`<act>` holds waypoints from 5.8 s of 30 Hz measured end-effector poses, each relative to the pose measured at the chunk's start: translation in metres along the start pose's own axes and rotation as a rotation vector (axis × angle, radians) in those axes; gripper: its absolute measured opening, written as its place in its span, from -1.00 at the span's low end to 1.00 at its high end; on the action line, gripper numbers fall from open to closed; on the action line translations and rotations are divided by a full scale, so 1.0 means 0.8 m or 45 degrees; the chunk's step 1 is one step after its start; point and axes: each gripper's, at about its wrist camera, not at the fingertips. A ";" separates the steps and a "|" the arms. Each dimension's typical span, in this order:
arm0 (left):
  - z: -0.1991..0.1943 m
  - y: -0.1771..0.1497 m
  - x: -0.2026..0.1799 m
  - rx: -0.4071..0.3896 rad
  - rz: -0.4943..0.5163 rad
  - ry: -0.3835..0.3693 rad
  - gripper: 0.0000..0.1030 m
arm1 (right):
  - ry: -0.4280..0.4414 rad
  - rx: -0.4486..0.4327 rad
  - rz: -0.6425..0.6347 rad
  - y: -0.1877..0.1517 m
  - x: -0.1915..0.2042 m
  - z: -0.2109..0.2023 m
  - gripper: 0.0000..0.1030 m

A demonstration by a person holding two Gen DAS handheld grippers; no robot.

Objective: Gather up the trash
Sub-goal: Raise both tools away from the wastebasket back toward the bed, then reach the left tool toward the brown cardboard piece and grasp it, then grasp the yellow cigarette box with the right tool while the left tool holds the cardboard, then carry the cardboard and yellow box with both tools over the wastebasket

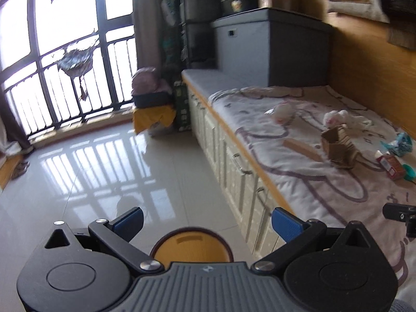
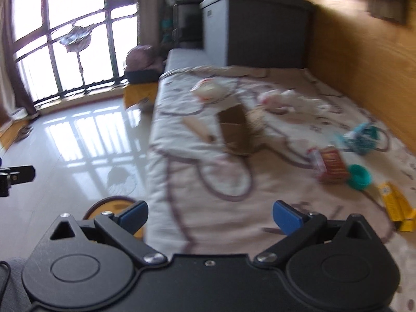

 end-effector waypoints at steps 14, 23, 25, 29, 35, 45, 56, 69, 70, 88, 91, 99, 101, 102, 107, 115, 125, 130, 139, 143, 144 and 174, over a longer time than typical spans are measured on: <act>0.069 0.053 -0.098 -0.047 0.057 -0.289 1.00 | -0.417 -0.108 0.206 -0.037 -0.165 -0.010 1.00; 0.131 0.065 -0.174 -0.031 0.120 -0.446 1.00 | -0.509 -0.114 0.371 -0.066 -0.280 0.010 1.00; 0.144 0.064 -0.187 -0.021 0.136 -0.463 1.00 | -0.531 -0.101 0.389 -0.072 -0.299 0.017 1.00; 0.166 0.061 -0.212 -0.008 0.180 -0.473 1.00 | -0.554 -0.061 0.423 -0.085 -0.329 0.035 1.00; 0.196 0.060 -0.238 0.016 0.233 -0.490 1.00 | -0.438 -0.050 0.522 -0.090 -0.360 0.057 1.00; 0.244 0.067 -0.251 0.037 0.230 -0.448 1.00 | -0.251 -0.033 0.543 -0.065 -0.378 0.103 1.00; 0.291 0.070 -0.253 0.036 0.198 -0.346 1.00 | -0.078 -0.050 0.470 -0.062 -0.332 0.085 1.00; 0.319 0.088 -0.274 -0.015 0.231 -0.221 0.89 | -0.221 -0.049 0.420 -0.057 -0.300 0.064 1.00; 0.321 0.088 -0.274 -0.007 0.232 -0.221 0.81 | -0.263 -0.051 0.436 -0.056 -0.303 0.066 1.00; 0.305 0.087 -0.261 0.019 0.206 -0.406 0.08 | -0.299 0.121 0.533 -0.027 -0.306 0.128 0.37; 0.292 0.085 -0.260 0.018 0.197 -0.446 0.07 | -0.355 0.141 0.486 -0.029 -0.299 0.130 0.19; 0.245 0.074 -0.261 0.024 0.214 -0.506 0.06 | -0.367 0.127 0.460 -0.029 -0.285 0.107 0.15; 0.232 0.075 -0.261 0.020 0.220 -0.515 0.06 | -0.361 0.115 0.471 -0.028 -0.282 0.097 0.15; 0.226 0.076 -0.261 0.019 0.220 -0.521 0.06 | -0.363 0.108 0.472 -0.027 -0.279 0.091 0.14; 0.190 0.079 -0.261 0.012 0.233 -0.545 0.06 | -0.365 0.073 0.465 -0.022 -0.265 0.064 0.14; 0.135 0.083 -0.261 -0.002 0.260 -0.553 0.06 | -0.363 0.006 0.458 -0.011 -0.244 0.013 0.14; 0.060 0.107 -0.241 -0.055 0.263 -0.544 0.06 | -0.365 -0.055 0.413 0.014 -0.217 -0.054 0.14; 0.027 0.115 -0.228 -0.066 0.279 -0.529 0.06 | -0.366 -0.073 0.422 0.023 -0.203 -0.081 0.14; -0.020 0.124 -0.181 -0.065 0.273 -0.463 0.06 | -0.326 -0.097 0.400 0.039 -0.159 -0.113 0.14; -0.034 0.125 -0.156 -0.057 0.252 -0.434 0.06 | -0.301 -0.106 0.384 0.048 -0.139 -0.121 0.14; -0.037 0.125 -0.149 -0.056 0.248 -0.426 0.06 | -0.297 -0.107 0.376 0.051 -0.133 -0.122 0.14; 0.006 0.067 0.096 0.076 -0.116 -0.137 0.06 | 0.034 -0.020 0.088 0.102 0.105 -0.026 0.14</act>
Point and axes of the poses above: each gripper's, at about its wrist camera, not at the fingertips, and z roughly the way its jaws point, x to its left, y to its top, and after that the axes turned 8 degrees about -y, right-handed
